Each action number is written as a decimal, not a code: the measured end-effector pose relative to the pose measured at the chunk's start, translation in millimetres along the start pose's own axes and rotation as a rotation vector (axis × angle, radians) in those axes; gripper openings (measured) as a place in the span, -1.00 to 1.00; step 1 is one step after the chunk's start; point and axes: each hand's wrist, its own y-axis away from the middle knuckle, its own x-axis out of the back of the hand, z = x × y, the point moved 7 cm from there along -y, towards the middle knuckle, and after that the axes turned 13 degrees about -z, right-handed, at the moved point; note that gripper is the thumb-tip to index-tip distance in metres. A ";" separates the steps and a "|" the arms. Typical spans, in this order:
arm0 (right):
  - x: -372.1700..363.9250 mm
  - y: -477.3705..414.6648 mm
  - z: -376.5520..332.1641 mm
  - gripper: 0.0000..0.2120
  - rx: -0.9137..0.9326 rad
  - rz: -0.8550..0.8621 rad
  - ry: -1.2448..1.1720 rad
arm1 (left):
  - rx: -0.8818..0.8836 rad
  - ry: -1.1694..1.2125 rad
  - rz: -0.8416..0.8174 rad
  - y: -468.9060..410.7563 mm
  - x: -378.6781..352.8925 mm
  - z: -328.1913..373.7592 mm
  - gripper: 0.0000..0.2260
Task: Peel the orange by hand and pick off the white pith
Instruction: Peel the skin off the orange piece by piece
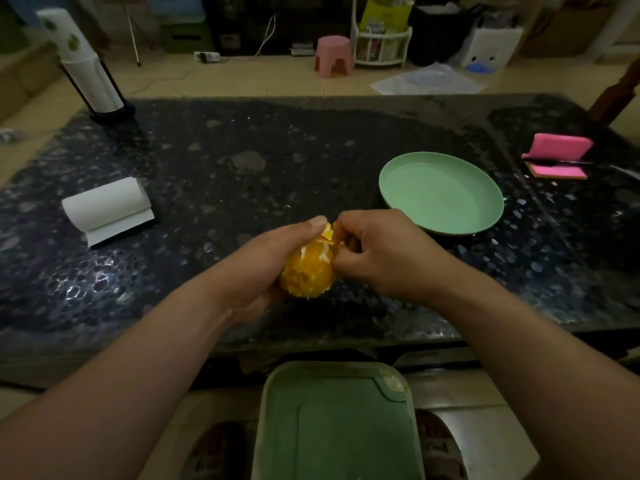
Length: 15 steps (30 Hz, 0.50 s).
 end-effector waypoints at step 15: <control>-21.7 -31.6 32.1 -0.84 -0.041 -0.055 -0.827 | -0.039 0.403 -0.053 7.7 19.2 -1.0 -0.60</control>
